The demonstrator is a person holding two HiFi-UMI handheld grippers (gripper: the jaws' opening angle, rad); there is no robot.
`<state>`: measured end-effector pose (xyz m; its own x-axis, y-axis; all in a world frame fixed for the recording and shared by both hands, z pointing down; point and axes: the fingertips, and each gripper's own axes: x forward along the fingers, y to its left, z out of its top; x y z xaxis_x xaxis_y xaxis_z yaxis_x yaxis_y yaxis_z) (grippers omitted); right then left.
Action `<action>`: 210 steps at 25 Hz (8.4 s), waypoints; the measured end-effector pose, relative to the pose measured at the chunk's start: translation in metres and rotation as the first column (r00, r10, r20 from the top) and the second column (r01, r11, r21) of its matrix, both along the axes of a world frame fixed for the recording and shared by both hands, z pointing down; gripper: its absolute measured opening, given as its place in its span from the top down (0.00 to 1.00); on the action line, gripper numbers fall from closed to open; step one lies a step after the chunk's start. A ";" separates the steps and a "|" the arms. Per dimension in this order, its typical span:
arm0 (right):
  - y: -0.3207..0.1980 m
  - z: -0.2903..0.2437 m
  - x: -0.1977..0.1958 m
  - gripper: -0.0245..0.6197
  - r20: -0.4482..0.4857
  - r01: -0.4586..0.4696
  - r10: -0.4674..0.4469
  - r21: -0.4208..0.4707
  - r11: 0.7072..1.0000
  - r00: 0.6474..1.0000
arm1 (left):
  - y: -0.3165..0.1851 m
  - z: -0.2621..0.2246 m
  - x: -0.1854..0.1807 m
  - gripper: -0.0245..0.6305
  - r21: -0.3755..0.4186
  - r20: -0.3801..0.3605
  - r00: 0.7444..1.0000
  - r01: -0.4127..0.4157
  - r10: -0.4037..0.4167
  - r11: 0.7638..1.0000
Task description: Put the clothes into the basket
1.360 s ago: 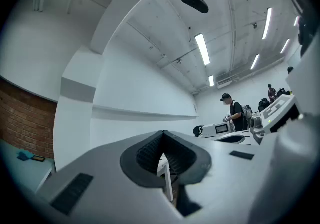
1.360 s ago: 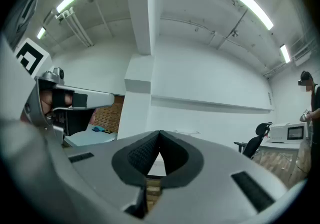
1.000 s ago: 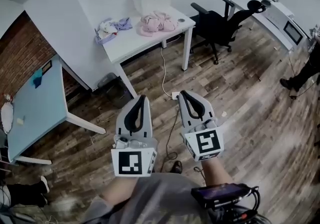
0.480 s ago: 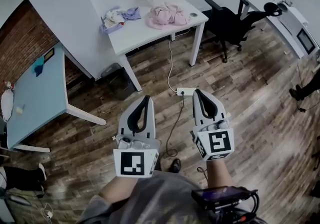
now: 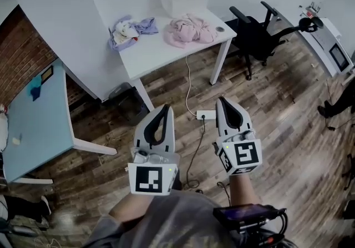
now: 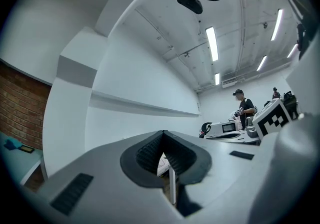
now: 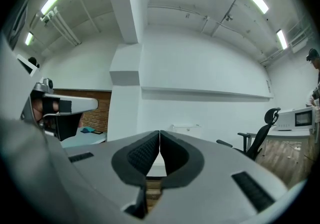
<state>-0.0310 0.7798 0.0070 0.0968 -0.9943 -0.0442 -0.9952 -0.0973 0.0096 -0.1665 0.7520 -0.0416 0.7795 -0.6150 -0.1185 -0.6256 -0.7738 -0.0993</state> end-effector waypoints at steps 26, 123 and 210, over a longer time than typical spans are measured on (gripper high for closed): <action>-0.145 -0.014 0.002 0.95 -0.067 -0.034 0.034 -0.007 0.999 0.997 | -0.144 0.013 -0.001 0.95 -0.058 -0.027 0.999 -0.041 0.040 0.997; -0.566 0.199 0.280 0.87 0.109 0.075 -0.037 -0.367 0.927 0.993 | -0.586 0.148 0.294 0.95 -0.338 0.085 0.993 -0.048 0.081 0.940; -0.580 0.172 0.304 0.54 -0.085 0.135 -0.176 -0.356 0.925 0.981 | -0.580 0.166 0.355 0.68 -0.267 0.195 0.936 -0.238 0.294 0.934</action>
<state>0.2730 0.1994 0.1794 -0.0452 -0.9515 0.3044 -0.9878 0.0881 0.1286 0.1888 0.1717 0.1247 0.9065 -0.3694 0.2044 -0.3756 -0.9268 -0.0094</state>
